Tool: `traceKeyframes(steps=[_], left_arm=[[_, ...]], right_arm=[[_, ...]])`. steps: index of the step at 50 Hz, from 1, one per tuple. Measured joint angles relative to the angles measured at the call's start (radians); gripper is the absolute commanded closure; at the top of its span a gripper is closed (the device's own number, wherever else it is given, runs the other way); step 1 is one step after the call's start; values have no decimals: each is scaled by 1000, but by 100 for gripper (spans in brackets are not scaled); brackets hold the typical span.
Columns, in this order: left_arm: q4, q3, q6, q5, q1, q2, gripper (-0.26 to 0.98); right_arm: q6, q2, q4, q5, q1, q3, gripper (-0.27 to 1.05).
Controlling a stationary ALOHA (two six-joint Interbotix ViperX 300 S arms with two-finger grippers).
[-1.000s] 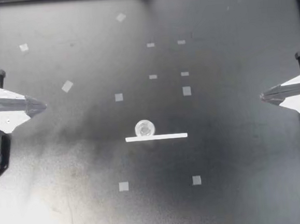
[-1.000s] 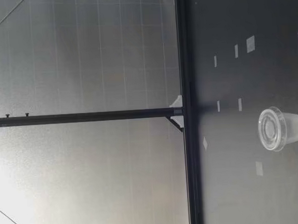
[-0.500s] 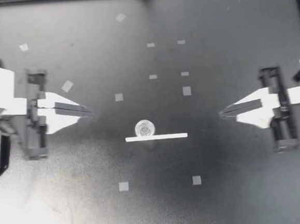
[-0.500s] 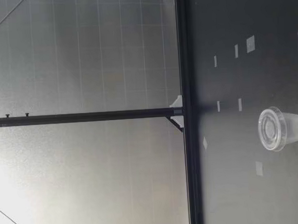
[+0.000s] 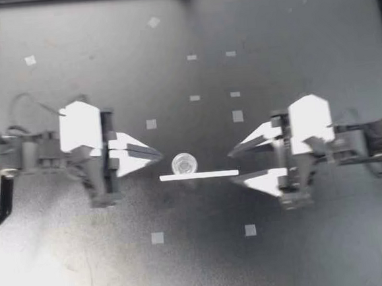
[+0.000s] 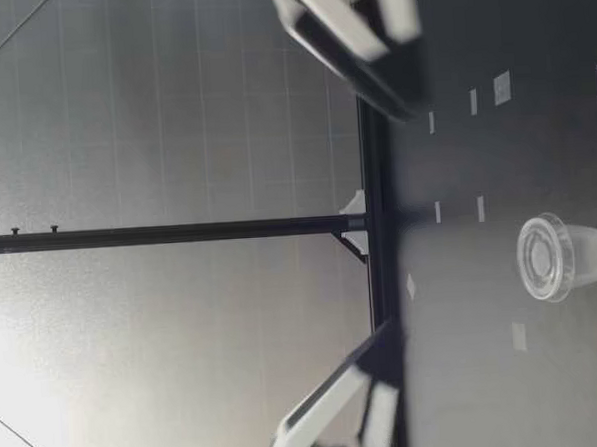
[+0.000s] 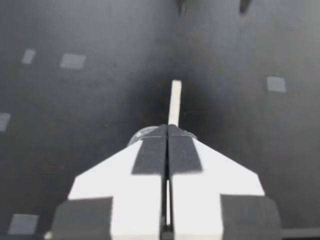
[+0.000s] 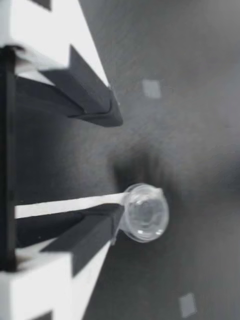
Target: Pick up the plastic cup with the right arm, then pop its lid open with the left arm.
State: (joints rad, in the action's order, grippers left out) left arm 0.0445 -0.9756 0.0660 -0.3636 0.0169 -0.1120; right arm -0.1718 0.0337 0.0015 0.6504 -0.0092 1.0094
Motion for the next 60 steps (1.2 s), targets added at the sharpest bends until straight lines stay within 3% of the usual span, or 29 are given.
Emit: traceKeyframes(steps=[15,41,60], left_arm=[[0,51,9,-3,-9,121,84],[0,51,9,-12,-11,196,84],[0,52,9,-23,-11,224,84]], right_arm=[[5,173,0,-44,-40,-114,13],[8,276,-14,-163,-72,-233,13],[6,313,-23,-164,-72,-268,13]])
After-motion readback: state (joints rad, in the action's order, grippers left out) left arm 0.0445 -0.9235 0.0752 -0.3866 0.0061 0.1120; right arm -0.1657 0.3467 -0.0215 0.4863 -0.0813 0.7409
